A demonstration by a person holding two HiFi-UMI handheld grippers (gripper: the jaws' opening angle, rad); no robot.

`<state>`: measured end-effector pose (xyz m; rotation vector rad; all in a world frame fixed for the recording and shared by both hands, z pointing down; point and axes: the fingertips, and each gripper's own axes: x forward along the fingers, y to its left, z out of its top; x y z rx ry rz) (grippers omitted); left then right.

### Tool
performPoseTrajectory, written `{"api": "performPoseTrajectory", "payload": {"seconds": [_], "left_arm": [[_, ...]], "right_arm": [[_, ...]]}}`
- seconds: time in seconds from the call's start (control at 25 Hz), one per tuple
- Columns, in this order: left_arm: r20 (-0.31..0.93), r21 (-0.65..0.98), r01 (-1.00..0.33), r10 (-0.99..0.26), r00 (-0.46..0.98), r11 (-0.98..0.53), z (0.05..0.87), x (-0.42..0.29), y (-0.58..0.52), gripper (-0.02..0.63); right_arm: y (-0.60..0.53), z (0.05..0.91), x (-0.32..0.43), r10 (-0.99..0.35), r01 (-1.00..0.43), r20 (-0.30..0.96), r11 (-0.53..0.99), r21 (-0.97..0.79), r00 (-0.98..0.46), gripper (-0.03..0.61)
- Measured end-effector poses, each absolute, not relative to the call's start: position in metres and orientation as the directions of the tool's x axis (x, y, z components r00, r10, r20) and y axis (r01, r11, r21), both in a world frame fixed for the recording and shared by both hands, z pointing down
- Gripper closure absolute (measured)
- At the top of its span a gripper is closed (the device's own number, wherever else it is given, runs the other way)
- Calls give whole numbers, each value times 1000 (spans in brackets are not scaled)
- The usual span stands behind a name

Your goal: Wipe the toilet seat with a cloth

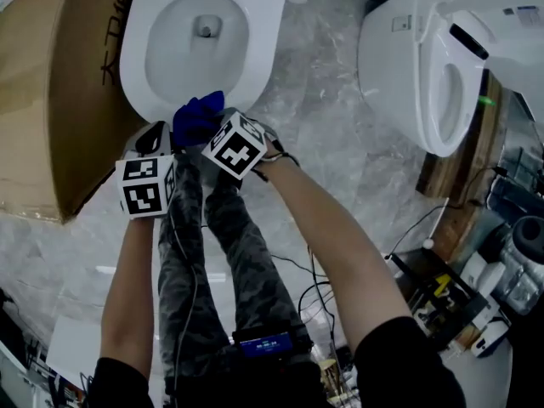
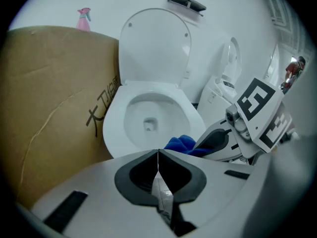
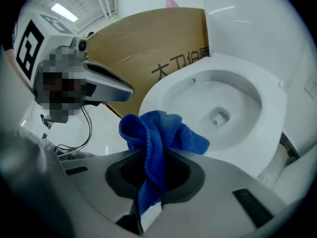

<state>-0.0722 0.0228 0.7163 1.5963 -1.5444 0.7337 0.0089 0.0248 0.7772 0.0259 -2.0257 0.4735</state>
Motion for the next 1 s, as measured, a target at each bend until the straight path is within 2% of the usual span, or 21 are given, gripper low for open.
{"api": "performPoseTrajectory", "payload": {"seconds": [0.28, 0.52, 1.0], "left_arm": [[843, 137, -990, -519, 140, -44, 718, -43, 3, 601], [847, 134, -986, -505, 168, -102, 721, -34, -24, 601], [846, 152, -970, -483, 226, -188, 731, -42, -98, 601]], "right_arm": [[-10, 779, 52, 108, -370, 863, 872, -321, -494, 514], [-64, 778, 71, -10, -507, 881, 820, -264, -474, 515], [-167, 779, 77, -167, -650, 887, 740, -175, -430, 515]]}}
